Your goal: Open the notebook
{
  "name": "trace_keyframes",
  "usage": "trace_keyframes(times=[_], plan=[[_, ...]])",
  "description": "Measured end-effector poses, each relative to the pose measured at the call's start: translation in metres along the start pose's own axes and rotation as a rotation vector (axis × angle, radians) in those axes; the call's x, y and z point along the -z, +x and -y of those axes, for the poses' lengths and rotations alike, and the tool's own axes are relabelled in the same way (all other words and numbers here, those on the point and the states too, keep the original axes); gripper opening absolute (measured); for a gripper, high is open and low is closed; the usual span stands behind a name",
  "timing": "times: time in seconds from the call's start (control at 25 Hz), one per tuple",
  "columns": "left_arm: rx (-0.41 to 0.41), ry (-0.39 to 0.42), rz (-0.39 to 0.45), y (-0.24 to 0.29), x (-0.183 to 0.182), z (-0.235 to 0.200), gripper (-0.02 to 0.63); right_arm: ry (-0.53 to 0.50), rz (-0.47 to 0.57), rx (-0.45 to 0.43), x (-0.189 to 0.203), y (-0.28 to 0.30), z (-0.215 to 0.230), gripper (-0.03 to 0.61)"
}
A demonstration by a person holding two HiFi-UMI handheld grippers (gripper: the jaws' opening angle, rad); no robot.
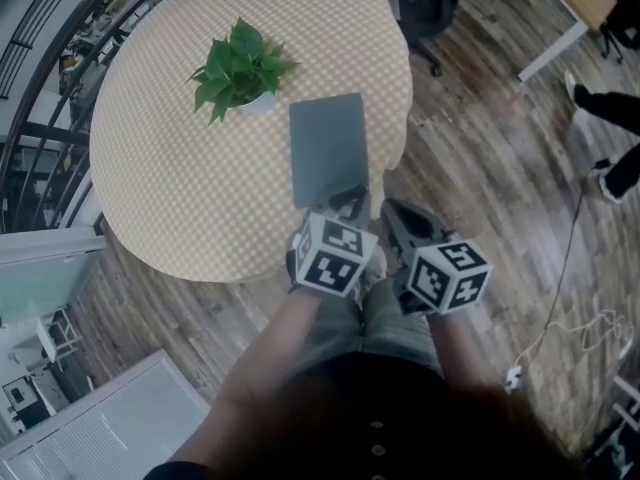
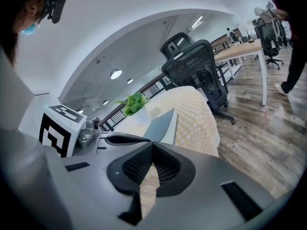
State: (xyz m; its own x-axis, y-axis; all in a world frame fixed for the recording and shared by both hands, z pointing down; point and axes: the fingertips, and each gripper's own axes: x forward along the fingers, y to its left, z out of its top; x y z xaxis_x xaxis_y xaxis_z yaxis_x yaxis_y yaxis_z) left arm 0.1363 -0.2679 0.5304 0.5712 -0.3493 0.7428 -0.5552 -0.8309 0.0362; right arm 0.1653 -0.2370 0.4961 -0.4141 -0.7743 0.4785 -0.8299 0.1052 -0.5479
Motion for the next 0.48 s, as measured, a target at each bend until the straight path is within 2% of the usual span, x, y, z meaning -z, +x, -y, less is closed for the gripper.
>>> trace_keyframes(times=[0.24, 0.48], plan=[[0.035, -0.130, 0.083, -0.027, -0.011, 0.008, 0.031, -0.010, 0.013, -0.022, -0.008, -0.004, -0.010, 0.011], [0.053, -0.181, 0.139, -0.052, -0.016, 0.013, 0.029, -0.035, 0.032, -0.034, -0.016, -0.008, -0.022, 0.011]])
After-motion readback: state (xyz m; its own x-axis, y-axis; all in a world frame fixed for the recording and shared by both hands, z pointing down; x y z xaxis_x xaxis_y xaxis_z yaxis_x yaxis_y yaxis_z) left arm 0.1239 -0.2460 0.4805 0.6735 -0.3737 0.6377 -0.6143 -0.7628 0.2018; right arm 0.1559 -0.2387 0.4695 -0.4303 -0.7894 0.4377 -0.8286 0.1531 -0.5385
